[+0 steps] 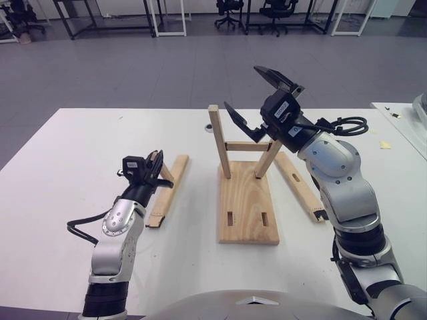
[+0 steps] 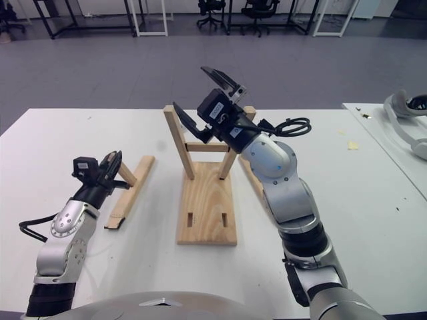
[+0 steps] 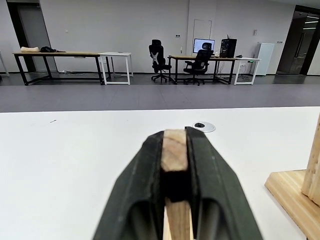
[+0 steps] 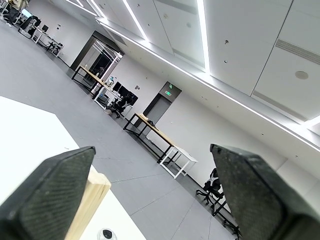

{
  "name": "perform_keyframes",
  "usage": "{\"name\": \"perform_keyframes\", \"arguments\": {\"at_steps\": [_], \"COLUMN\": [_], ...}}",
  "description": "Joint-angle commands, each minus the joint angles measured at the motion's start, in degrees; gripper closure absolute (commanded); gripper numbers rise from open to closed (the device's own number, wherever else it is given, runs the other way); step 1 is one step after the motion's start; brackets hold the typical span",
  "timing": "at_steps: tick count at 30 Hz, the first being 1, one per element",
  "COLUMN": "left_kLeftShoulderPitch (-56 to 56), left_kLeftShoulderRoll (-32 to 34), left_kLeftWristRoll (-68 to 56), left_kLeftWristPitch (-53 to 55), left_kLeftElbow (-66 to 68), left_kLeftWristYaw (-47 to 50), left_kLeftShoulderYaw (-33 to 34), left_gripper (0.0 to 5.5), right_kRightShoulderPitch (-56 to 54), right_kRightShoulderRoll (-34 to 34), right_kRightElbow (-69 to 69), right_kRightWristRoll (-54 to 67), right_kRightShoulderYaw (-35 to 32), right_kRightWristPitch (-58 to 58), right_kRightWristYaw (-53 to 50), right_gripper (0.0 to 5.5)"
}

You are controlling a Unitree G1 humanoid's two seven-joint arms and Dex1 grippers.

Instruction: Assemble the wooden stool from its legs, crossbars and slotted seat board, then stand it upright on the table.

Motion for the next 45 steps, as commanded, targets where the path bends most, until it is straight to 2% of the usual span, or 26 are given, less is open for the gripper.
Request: {"name": "perform_keyframes", "arguments": {"at_steps": [1, 6, 7, 14, 21, 26, 31, 42, 45], "left_kLeftShoulderPitch": [3.71, 2.83, 2.73, 2.53, 3.53, 3.22, 3.56, 4.61, 4.87], "left_kLeftShoulderRoll": [0.92, 1.81, 1.91, 2.66, 6.81, 7.59, 10.54, 10.05, 11.06], "left_kLeftWristRoll": [3.88, 4.65, 4.52, 4.06, -1.67, -2.21, 1.82, 2.13, 3.32], "left_kLeftWristPitch": [3.65, 3.59, 3.56, 6.83, 31.01, 38.71, 39.59, 39.60, 37.89], "left_kLeftElbow": [2.67, 0.77, 0.48, -3.04, -10.38, -13.20, -12.67, -10.02, -8.99], "left_kLeftWristYaw": [1.03, -0.30, -0.43, -1.56, -2.73, -2.73, -2.40, -3.49, -4.31], "left_kLeftShoulderYaw": [-0.39, -0.87, -0.71, 0.37, 2.17, -0.07, -3.80, -3.27, -3.51], "left_gripper": [5.09, 5.09, 4.80, 3.63, 2.32, 1.48, 1.48, 3.42, 3.44], "right_kRightShoulderPitch": [-1.16, -1.06, -1.05, -0.49, 0.22, 0.23, 0.10, -0.19, -0.60], "right_kRightShoulderRoll": [0.13, 0.42, 0.50, 0.98, 0.58, 0.79, 0.90, 0.96, 1.24], "right_kRightElbow": [-0.12, -0.22, -0.26, -0.54, -0.40, -0.06, 0.26, 0.67, 0.84], "right_kRightWristRoll": [-0.39, -0.70, -0.76, -1.09, -1.65, -2.54, -3.01, -3.51, -2.84], "right_kRightShoulderYaw": [0.20, 0.36, 0.40, 0.51, 0.53, 0.95, 1.27, 1.31, 0.81], "right_kRightWristPitch": [0.15, 0.07, 0.06, 0.17, 0.96, 1.06, 0.94, 0.78, 1.11], "right_kRightWristYaw": [0.54, 0.30, 0.26, 0.12, 0.12, 0.17, 0.30, -0.07, 0.02], "right_gripper": [1.20, 1.20, 1.20, 1.20, 1.20, 1.20, 1.20, 1.20, 1.20]}}
